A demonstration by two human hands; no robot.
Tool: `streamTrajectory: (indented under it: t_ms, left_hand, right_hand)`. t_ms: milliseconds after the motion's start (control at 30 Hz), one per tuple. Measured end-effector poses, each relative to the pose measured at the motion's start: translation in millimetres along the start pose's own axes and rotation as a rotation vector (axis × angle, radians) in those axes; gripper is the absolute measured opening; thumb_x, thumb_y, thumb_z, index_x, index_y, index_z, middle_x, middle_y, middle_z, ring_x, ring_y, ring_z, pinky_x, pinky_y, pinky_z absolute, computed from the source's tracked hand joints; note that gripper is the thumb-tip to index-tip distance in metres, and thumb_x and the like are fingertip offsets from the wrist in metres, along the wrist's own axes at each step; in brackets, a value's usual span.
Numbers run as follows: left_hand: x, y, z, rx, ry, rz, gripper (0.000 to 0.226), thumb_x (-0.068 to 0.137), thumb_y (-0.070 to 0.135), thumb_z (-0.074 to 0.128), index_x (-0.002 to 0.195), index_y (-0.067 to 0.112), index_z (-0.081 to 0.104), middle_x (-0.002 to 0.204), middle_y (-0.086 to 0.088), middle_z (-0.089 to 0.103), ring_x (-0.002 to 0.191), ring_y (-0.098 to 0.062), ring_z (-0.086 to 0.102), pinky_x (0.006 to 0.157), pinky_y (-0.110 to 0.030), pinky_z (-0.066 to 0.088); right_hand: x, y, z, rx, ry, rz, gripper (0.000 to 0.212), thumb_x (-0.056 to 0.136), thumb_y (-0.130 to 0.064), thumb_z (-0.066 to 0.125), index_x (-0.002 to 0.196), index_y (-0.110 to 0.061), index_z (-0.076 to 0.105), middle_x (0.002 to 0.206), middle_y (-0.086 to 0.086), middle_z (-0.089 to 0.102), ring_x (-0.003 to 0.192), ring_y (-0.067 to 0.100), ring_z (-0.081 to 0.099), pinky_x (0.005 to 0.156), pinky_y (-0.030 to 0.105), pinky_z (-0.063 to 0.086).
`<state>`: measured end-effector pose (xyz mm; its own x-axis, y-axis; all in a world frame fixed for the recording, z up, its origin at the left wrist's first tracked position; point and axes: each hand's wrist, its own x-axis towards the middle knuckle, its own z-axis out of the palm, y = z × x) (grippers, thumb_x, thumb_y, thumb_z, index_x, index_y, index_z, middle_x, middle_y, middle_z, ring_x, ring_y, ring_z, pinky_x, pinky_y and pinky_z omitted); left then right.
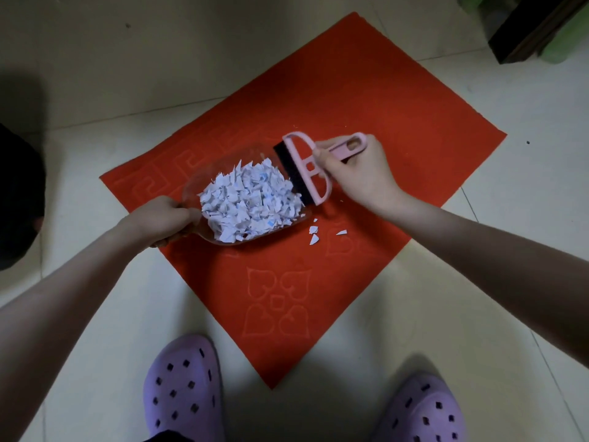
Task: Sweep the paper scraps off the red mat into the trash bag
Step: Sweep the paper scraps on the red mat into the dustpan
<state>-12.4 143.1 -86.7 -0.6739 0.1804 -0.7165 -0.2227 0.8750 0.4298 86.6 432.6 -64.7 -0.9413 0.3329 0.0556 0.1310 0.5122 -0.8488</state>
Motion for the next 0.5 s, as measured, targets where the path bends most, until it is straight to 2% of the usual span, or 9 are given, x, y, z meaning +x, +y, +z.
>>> streamTrajectory:
  t_ms: [133,200,300,367,500]
  left_hand:
    - [-2.2,-2.1,3.5,-0.134,0.041,0.043,0.023,0.057,0.030,0.061,0.052,0.010,0.051,0.042,-0.003,0.040,0.036,-0.016,0.029,0.044,-0.019,0.022]
    - [-2.0,-6.9,3.4,-0.188,0.066,0.063,0.021,0.065,0.023,0.059,0.054,0.008,0.050,0.044,-0.005,0.040,0.039,-0.016,0.029,0.044,-0.018,0.021]
    - [-5.5,-14.7,1.4,-0.287,0.081,0.084,0.025,0.081,0.011,0.054,0.058,0.004,0.049,0.041,-0.005,0.039,0.036,-0.016,0.029,0.038,-0.014,0.019]
    - [-11.9,-12.5,3.9,-0.361,0.079,0.083,0.026,0.083,0.012,0.053,0.061,0.001,0.047,0.036,-0.004,0.037,0.027,-0.011,0.027,0.033,-0.010,0.017]
    - [-18.5,2.0,15.6,-0.421,0.077,0.050,0.030,0.090,0.008,0.046,0.061,0.002,0.045,0.031,0.000,0.035,0.021,-0.007,0.024,0.030,-0.006,0.018]
  right_hand:
    - [9.3,4.9,-21.2,0.043,0.180,-0.011,0.014,0.085,-0.023,0.064,0.090,-0.015,0.075,0.078,-0.003,0.073,0.072,0.006,0.068,0.068,0.028,0.054]
    - [13.4,10.6,-29.6,0.069,0.249,0.003,0.010,0.086,-0.023,0.062,0.083,-0.025,0.072,0.074,-0.007,0.070,0.068,0.005,0.067,0.065,0.029,0.054]
    - [14.1,21.0,-36.4,0.072,0.316,0.046,0.018,0.086,-0.022,0.060,0.075,-0.036,0.064,0.071,-0.013,0.067,0.066,0.005,0.066,0.064,0.029,0.053]
    - [13.5,30.1,-37.8,0.019,0.265,0.079,0.016,0.085,-0.020,0.060,0.075,-0.031,0.067,0.071,-0.013,0.066,0.066,0.003,0.065,0.066,0.029,0.054]
    - [17.8,44.9,-44.9,-0.113,-0.040,0.117,0.009,0.085,-0.020,0.066,0.086,-0.018,0.075,0.077,-0.006,0.071,0.074,0.008,0.069,0.075,0.037,0.058]
